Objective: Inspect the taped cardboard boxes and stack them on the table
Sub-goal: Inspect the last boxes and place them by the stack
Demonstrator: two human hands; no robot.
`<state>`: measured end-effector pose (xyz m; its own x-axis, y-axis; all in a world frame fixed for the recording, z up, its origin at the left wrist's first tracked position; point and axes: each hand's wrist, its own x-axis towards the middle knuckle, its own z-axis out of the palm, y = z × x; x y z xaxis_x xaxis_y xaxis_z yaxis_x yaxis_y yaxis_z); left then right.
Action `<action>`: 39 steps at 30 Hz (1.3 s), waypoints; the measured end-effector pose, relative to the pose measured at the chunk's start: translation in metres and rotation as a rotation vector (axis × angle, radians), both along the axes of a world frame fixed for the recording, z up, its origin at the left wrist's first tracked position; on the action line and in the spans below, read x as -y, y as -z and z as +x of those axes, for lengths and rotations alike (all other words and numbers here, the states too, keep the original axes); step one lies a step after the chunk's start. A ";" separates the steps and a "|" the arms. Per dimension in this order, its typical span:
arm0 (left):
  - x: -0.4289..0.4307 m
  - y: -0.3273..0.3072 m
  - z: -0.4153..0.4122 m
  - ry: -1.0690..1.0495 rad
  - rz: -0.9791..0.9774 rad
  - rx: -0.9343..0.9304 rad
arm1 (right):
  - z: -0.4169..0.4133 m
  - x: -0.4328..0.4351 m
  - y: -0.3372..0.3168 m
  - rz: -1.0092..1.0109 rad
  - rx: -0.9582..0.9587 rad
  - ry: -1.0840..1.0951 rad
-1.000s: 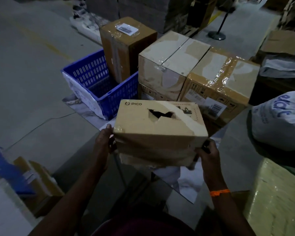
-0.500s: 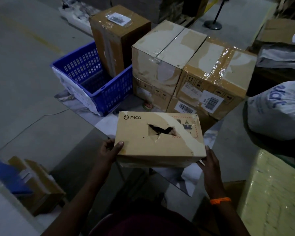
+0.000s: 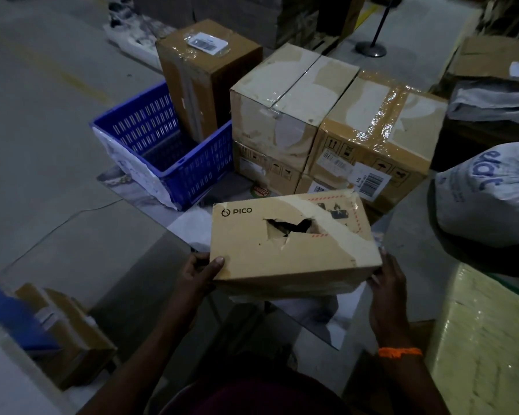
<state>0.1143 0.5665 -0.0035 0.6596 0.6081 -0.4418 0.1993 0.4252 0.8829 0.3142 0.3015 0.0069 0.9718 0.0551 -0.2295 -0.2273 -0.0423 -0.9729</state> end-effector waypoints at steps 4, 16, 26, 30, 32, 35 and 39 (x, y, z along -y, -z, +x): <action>0.005 0.017 0.002 0.041 -0.059 0.011 | 0.013 -0.001 -0.056 -0.075 0.274 -0.102; -0.023 -0.015 0.003 -0.028 0.462 -0.127 | -0.010 -0.053 -0.066 -0.337 0.345 -0.265; -0.008 -0.047 0.011 0.021 0.375 -0.046 | -0.032 -0.065 -0.058 -0.483 0.576 -0.381; -0.006 -0.045 0.002 0.014 0.371 -0.012 | -0.037 -0.060 -0.053 -0.302 0.449 -0.369; -0.006 -0.047 -0.001 -0.007 0.384 0.018 | -0.038 -0.059 -0.049 -0.260 0.347 -0.339; -0.010 -0.047 -0.011 0.070 0.471 0.036 | -0.042 -0.059 -0.043 -0.064 0.059 -0.324; -0.017 -0.052 -0.021 0.181 0.526 0.030 | -0.058 -0.065 -0.042 0.089 -0.083 -0.316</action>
